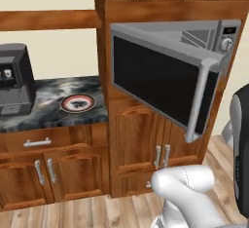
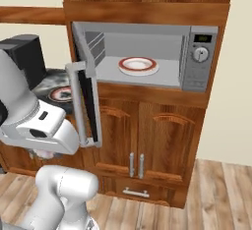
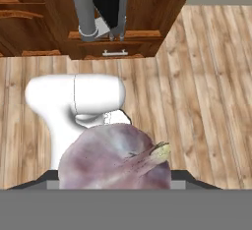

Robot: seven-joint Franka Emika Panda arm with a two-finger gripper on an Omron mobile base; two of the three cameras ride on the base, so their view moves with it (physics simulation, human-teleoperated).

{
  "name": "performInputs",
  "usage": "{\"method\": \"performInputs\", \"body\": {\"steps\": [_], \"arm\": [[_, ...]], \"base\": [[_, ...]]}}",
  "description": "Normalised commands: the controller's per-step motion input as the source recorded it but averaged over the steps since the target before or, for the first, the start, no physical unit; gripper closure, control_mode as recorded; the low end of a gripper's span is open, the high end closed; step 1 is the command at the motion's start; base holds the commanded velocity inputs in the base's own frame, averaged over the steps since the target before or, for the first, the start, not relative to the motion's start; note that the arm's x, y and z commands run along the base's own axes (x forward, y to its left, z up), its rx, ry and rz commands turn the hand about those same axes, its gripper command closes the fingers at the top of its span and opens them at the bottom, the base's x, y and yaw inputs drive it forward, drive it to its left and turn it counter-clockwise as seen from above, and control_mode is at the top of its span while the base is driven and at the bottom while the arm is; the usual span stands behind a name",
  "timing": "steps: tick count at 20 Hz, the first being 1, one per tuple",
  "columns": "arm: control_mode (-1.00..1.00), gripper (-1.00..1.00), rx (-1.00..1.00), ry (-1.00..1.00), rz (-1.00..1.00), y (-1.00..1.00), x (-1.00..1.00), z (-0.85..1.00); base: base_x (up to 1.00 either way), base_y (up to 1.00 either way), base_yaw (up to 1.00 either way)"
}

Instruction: Pick the garlic from the counter and place it in the microwave. Then turn on the microwave.

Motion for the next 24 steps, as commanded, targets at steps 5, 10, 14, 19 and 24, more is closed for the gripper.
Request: {"method": "performInputs", "body": {"steps": [5, 10, 14, 19, 24], "arm": [[1.00, 1.00, 0.00, 0.00, 0.00, 0.00, 0.00, 0.00], [1.00, 1.00, 0.00, 0.00, 0.00, 0.00, 0.00, 0.00], [1.00, 1.00, 0.00, 0.00, 0.00, 0.00, 0.00, 0.00], [1.00, 1.00, 0.00, 0.00, 0.00, 0.00, 0.00, 0.00], [1.00, 1.00, 0.00, 0.00, 0.00, 0.00, 0.00, 0.00]], "base": [[0.06, -0.71, 0.28], [0.13, -0.69, 0.36], [0.20, -0.57, 0.39], [0.29, -0.48, 0.37], [0.35, -0.41, 0.33]]}}
